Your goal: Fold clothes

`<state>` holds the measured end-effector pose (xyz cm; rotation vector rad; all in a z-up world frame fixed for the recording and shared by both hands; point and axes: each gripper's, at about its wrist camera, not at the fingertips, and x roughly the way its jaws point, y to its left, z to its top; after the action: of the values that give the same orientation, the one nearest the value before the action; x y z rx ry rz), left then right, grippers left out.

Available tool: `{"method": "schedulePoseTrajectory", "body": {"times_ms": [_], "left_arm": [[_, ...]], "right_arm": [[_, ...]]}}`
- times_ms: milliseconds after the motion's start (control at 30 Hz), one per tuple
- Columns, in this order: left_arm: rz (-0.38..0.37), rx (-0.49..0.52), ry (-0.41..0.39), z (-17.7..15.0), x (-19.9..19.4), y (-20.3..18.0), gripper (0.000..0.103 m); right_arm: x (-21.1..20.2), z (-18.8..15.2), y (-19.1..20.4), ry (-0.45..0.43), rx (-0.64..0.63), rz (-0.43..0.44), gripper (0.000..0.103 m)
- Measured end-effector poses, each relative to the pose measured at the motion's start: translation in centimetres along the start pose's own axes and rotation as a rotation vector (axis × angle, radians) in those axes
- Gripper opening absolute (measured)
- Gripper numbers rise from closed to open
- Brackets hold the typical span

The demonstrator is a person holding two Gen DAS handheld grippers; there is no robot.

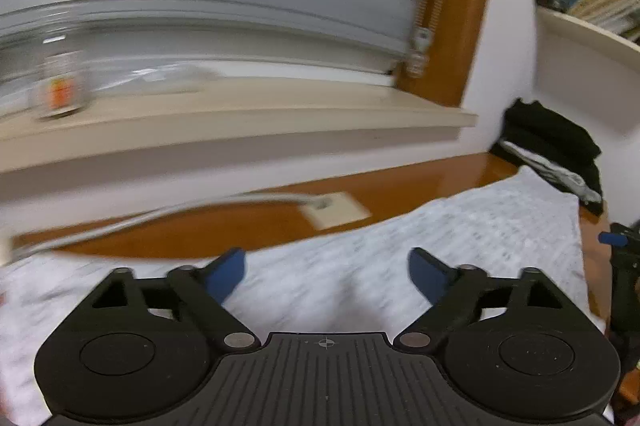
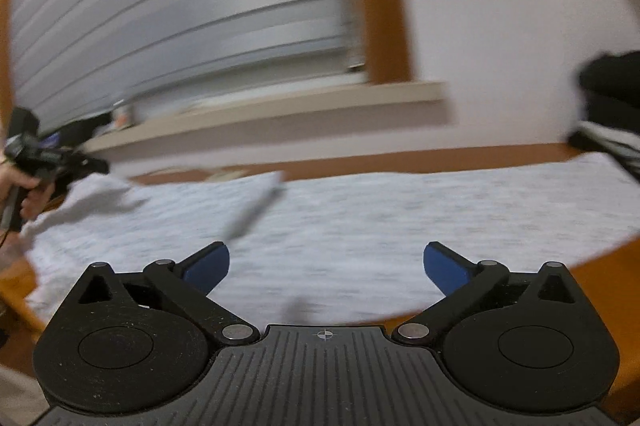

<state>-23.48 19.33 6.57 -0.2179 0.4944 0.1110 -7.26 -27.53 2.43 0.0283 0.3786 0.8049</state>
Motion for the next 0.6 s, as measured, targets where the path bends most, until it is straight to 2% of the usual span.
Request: {"method": "schedulePoseTrajectory", "body": {"times_ms": [167,300,433,600], "left_arm": [[-0.1,0.03,0.016,1.9,6.4,-4.7,0.103],[-0.163,0.048,0.04,3.0,10.5,-8.1,0.103],[-0.236,0.051,0.082,4.1,13.5,-10.7,0.103],[-0.261,0.082,0.106,6.7,16.8,-14.7,0.103]], "right_arm": [[-1.2,-0.6,-6.6,-0.033,0.156,-0.103,0.103],[-1.7,-0.3,-11.1,-0.032,0.214,-0.201,0.103],[-1.1,0.8,-16.0,0.006,0.27,-0.304,0.103],[1.2,1.9,-21.0,0.057,0.287,-0.421,0.1]]}}
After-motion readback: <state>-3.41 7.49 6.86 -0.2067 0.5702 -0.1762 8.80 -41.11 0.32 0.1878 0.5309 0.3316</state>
